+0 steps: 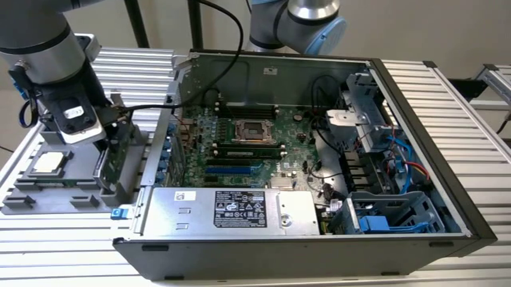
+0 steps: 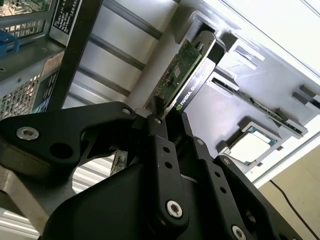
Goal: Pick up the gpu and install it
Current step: 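Pick up the gpu and move the gpu toward the slot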
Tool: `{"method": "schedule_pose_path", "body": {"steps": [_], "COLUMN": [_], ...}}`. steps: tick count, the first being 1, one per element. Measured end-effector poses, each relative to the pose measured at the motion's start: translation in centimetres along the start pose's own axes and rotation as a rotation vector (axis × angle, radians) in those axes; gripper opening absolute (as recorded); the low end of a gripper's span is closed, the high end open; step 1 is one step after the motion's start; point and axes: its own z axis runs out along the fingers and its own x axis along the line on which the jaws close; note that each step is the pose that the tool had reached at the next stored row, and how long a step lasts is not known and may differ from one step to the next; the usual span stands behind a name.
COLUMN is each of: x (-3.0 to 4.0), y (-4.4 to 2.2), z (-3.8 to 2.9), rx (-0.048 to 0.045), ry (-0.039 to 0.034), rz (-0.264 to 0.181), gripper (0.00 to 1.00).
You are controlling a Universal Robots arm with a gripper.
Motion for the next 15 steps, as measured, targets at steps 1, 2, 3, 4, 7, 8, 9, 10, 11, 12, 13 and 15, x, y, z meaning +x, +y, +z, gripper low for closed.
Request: {"method": "schedule_pose_path", "body": {"steps": [1, 2, 3, 4, 7, 8, 9, 10, 11, 12, 13, 15], "x": [0.00, 0.00, 0.00, 0.00, 0.00, -0.01, -0.01, -0.01, -0.01, -0.01, -0.01, -0.01], "y": [0.01, 0.01, 0.01, 0.01, 0.02, 0.02, 0.02, 0.02, 0.03, 0.03, 0.03, 0.04], "z": [-0.07, -0.08, -0.10, -0.12, -0.21, -0.23, -0.26, -0.29, -0.32, -0.35, -0.38, -0.45], "rx": [0.0000, 0.0001, 0.0000, 0.0001, 0.0001, 0.0000, 0.0000, 0.0000, 0.0000, 0.0000, 0.0001, 0.0001], "ry": [0.0000, 0.0000, 0.0000, 0.0001, 0.0000, 0.0000, 0.0000, 0.0000, 0.0000, 0.0000, 0.0000, 0.0001], "rz": [0.000, 0.000, 0.000, 0.000, 0.000, 0.000, 0.000, 0.000, 0.000, 0.000, 0.000, 0.000], "gripper": [0.00, 0.00, 0.00, 0.00, 0.00, 0.00, 0.00, 0.00, 0.00, 0.00, 0.00, 0.00]}}
